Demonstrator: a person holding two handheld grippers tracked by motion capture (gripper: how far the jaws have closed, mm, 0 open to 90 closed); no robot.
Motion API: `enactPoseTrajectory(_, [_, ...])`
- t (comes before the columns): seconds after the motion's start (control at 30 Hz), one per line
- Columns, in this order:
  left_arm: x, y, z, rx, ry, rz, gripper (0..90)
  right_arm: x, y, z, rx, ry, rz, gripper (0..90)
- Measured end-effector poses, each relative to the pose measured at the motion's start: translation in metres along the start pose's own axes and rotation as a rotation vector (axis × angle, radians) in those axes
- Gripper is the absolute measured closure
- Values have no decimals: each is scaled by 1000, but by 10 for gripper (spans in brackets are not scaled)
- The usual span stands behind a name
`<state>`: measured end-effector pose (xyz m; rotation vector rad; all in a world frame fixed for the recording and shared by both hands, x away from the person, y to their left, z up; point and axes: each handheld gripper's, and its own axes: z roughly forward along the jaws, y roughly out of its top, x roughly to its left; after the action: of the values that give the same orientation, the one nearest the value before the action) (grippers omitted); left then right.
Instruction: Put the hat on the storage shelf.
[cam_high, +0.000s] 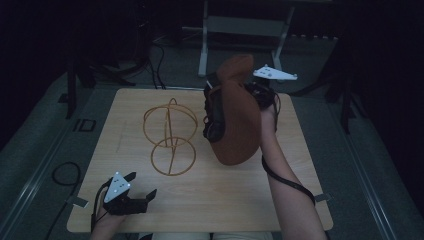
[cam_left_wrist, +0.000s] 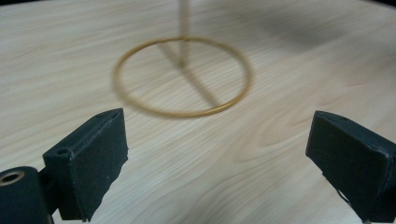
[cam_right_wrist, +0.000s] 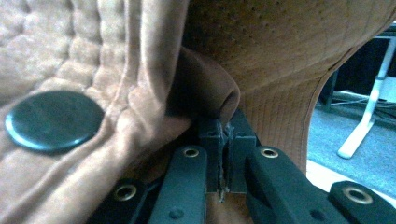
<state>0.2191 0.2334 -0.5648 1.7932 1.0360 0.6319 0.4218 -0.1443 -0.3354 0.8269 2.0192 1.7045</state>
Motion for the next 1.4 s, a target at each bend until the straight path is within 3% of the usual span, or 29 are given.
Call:
enactPoseTrajectory(0.23, [11,-5,-10,-34,34,-59,63,21,12,30,25,19,-17,871])
enactPoseTrajectory(0.43, [17,-6,-12,-60,58,-93,66,50,27,57,66,77,-23,869])
enactPoseTrajectory(0.63, [22,-7,-13,-66,71,-118,67,84,26,86,157,135,-80,862])
enactPoseTrajectory(0.8, [25,-9,-13,-67,74,-137,71,103,18,105,230,173,-112,828])
enactPoseTrajectory(0.97, [24,-10,-11,-55,66,-141,72,116,8,120,293,188,-131,685])
enactPoseTrajectory(1.07, [24,-10,-11,-55,68,-139,71,117,4,122,295,198,-130,593])
enactPoseTrajectory(1.13, [25,-10,-11,-60,69,-142,71,119,2,123,305,199,-142,365])
enactPoseTrajectory(1.33, [24,-10,-10,-48,68,-137,71,130,-4,127,323,190,-215,195])
enactPoseTrajectory(1.4, [23,-11,-10,-48,65,-142,71,135,-5,126,331,158,-254,166])
